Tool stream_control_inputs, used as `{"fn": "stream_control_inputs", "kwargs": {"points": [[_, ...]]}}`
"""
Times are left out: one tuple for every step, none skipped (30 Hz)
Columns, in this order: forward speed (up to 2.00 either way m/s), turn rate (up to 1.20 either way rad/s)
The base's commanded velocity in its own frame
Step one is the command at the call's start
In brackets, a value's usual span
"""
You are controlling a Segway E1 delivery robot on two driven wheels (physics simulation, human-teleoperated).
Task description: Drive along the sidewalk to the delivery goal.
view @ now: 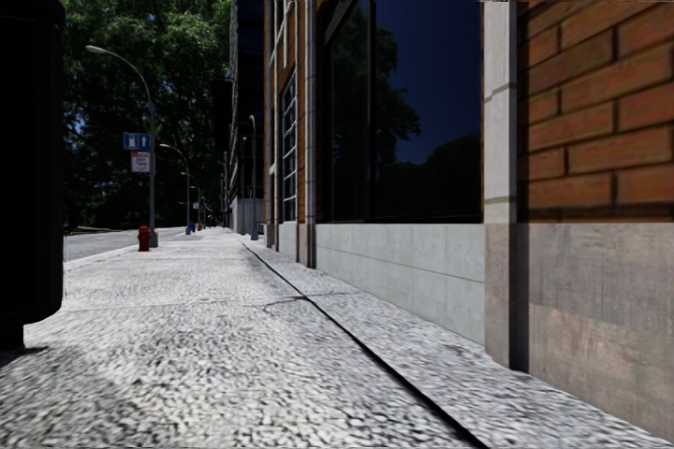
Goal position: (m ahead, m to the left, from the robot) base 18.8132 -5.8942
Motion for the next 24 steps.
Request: {"fn": "stream_control_inputs", "kwargs": {"points": [[1.49, 0.65], [1.49, 0.91], [1.49, 1.2], [1.49, 1.2], [1.49, 1.2], [1.49, 1.2], [1.49, 1.11], [1.49, 0.36], [1.49, 0.0], [1.49, 0.0], [1.49, 0.0], [1.49, 0.0], [1.49, 0.0], [1.49, 0.0], [1.49, 0.0], [1.49, 0.0], [1.49, 0.0], [1.49, 0.0], [1.49, 0.0], [1.49, 0.0], [1.49, 0.0], [1.49, 0.0], [1.49, 0.0], [1.49, 0.07]]}}
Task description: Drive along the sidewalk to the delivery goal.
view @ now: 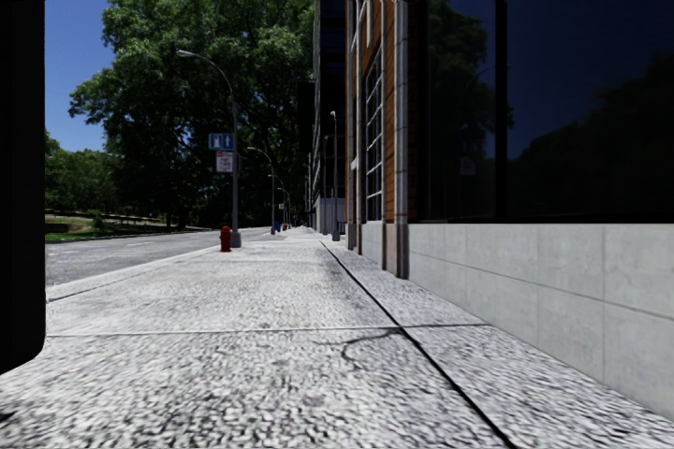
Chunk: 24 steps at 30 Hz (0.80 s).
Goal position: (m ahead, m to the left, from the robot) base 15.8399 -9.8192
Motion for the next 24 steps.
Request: {"fn": "stream_control_inputs", "kwargs": {"points": [[1.49, 0.24], [1.49, 0.41], [1.49, 0.41], [1.49, 0.47], [1.49, 0.48], [1.49, 0.88], [1.49, 1.2], [1.49, 1.2], [1.49, 1.2], [1.49, 0.26], [1.5, 0.0], [1.51, 0.0], [1.51, 0.0], [1.51, 0.0], [1.51, 0.0], [1.51, 0.0], [1.51, 0.0], [1.52, 0.0], [1.52, 0.0], [1.52, 0.0], [1.52, 0.0], [1.52, 0.0], [1.52, 0.0], [1.52, 0.0]]}}
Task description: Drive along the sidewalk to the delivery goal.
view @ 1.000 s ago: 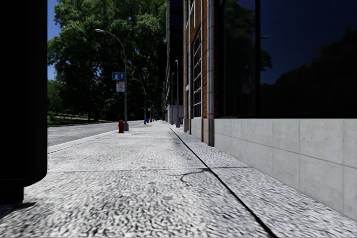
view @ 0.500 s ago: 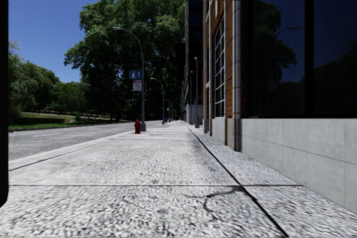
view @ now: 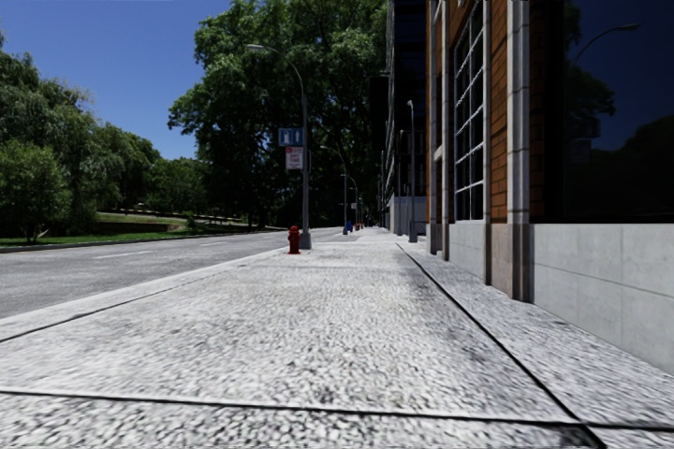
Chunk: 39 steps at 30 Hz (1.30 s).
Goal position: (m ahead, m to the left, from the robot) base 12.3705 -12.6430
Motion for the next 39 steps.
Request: {"fn": "stream_control_inputs", "kwargs": {"points": [[1.52, 0.0], [1.52, -0.32], [1.52, -0.32], [1.52, -0.82], [1.52, -1.2], [1.52, -1.2], [1.52, -1.2], [1.52, -1.2], [1.52, 0.0], [1.52, 0.0], [1.52, 0.0], [1.52, 0.0], [1.52, 0.0], [1.52, 0.0], [1.52, 0.0], [1.52, 0.0], [1.52, 0.0], [1.52, 0.0], [1.52, 0.0], [1.52, 0.0], [1.52, 0.0], [1.52, 0.0], [1.52, 0.0], [1.52, 0.0], [1.53, 0.0], [1.54, 0.0], [1.54, 0.0], [1.54, 0.0], [1.54, 0.0], [1.54, 0.0], [1.55, 0.0], [1.55, 0.0], [1.55, 0.0], [1.55, 0.0], [1.56, 0.0], [1.57, 0.0], [1.6, 0.0], [1.63, 0.0], [1.63, 0.0]]}}
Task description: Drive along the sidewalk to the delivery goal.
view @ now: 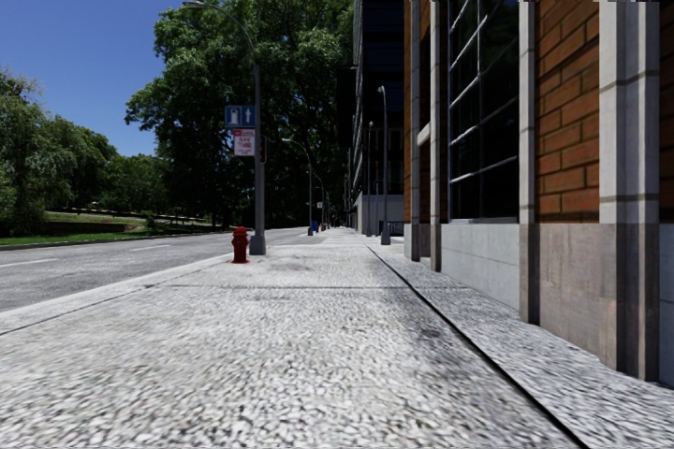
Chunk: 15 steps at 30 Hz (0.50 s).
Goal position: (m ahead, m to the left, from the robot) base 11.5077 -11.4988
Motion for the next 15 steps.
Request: {"fn": "stream_control_inputs", "kwargs": {"points": [[1.64, 0.0], [1.65, 0.0], [1.66, 0.0], [1.68, 0.0], [1.68, 0.0], [1.68, 0.0], [1.68, 0.0], [1.68, 0.0], [1.68, 0.0], [1.68, 0.0], [1.68, 0.0], [1.68, 0.0], [1.69, 0.0], [1.72, 0.0], [1.72, 0.0]]}}
